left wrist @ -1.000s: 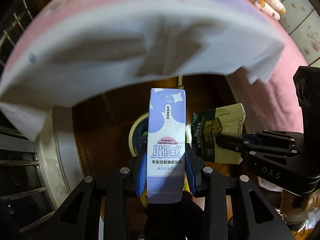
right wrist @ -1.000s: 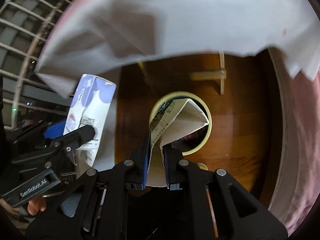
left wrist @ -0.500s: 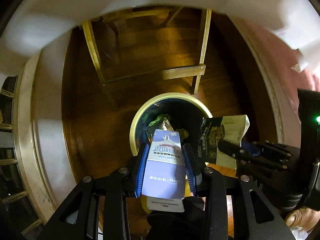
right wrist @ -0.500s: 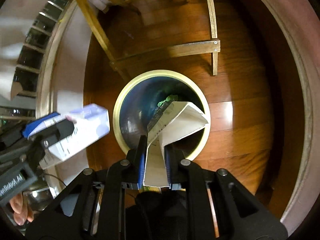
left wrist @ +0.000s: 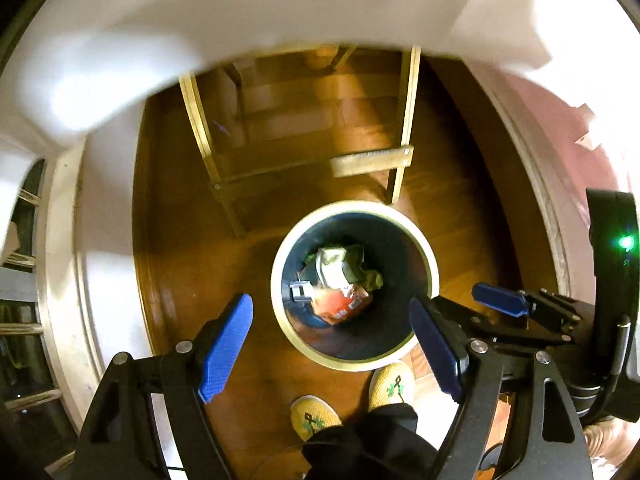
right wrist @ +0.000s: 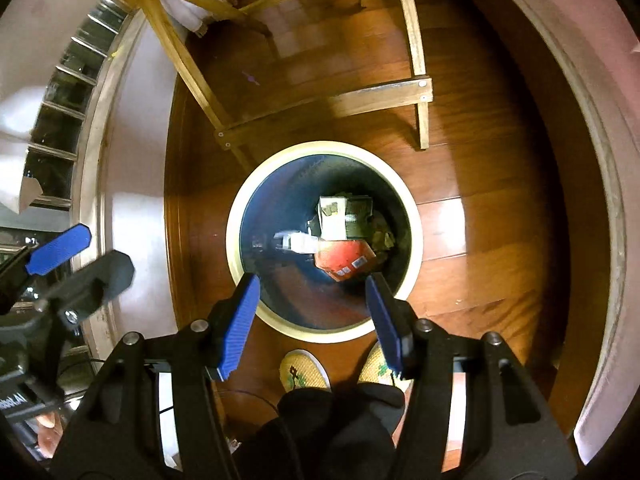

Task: Collect trash
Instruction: 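Open both grippers over the bin to drop the carton and box, then raise both tools back up toward the table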

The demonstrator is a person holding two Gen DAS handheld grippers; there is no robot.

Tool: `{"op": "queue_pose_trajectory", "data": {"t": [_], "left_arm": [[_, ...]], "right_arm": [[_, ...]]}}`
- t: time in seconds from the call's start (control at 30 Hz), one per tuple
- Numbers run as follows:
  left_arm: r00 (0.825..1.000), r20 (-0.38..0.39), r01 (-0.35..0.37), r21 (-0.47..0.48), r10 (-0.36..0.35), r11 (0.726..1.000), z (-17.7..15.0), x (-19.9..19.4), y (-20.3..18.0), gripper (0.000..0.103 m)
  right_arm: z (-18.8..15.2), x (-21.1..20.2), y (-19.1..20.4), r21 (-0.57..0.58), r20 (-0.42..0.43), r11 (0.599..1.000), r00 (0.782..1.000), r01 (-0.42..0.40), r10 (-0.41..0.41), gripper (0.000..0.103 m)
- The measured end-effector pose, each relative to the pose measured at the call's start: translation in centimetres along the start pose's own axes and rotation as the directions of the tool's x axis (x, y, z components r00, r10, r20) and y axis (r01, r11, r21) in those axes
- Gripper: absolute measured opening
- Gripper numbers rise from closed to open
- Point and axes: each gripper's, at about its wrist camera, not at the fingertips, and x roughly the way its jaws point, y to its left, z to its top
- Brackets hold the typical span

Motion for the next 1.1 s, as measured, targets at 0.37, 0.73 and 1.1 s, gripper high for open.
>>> {"op": "queue_pose_trajectory", "data": {"t": [0.37, 0.73, 1.1], "left_arm": [[0.997, 0.069, 0.039, -0.015, -0.037, 0.999, 0.5, -12.3, -0.8, 0.082], [0.986, 0.166, 0.029, 0.029, -0.034, 0.999, 1.7, -27.2, -1.6, 0.082], [0.979, 0.179, 0.082, 0.121, -0.103, 0.989, 3.2, -36.3, -3.4, 0.081]], "right_arm": [[-0.7, -10.5, 1.5, 0.046, 0.061, 0.999, 0.998, -0.003, 0.001, 0.052], [-1.4, -24.8, 4.4, 0.053, 0.170, 0.998, 0.985, -0.024, 0.014, 0.052], [-1.4, -36.2, 7.6, 0.062, 0.318, 0.998, 0.948, -0.006, -0.015, 0.052]]}}
